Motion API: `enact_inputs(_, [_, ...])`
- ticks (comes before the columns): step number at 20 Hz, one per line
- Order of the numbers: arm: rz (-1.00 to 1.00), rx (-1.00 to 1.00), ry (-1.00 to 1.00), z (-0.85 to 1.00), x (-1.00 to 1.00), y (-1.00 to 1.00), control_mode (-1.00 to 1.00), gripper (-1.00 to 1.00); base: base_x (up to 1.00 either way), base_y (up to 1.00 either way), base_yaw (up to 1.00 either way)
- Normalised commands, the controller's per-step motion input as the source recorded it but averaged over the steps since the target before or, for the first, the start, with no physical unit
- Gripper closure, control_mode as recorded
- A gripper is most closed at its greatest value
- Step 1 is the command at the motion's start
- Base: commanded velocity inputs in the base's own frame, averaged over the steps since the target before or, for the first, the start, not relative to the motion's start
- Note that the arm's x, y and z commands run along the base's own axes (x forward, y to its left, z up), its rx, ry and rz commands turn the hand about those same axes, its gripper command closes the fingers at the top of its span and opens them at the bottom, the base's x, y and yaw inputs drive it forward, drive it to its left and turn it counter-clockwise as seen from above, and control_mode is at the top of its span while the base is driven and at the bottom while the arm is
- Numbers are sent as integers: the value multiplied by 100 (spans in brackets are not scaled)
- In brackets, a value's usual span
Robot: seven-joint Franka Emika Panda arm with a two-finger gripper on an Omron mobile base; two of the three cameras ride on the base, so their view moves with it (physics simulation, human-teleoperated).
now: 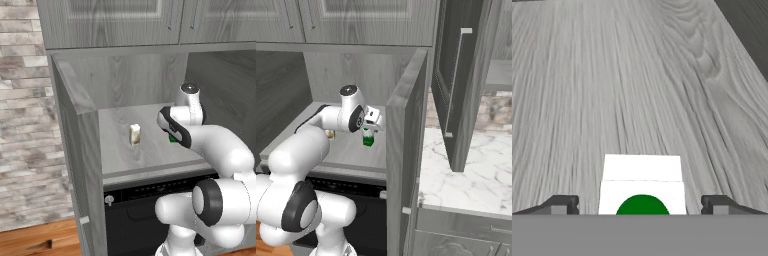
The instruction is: Sort all alcoholic drinks to one cabinet, and non-alcoholic drinks to the other.
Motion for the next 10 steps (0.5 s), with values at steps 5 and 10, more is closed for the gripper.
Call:
enact_inputs(5, [0,0,-2,1,-1,0,-100,-100,0,0,0])
enact_inputs(10, [0,0,-10,16,-21,0,-100,-100,0,0,0])
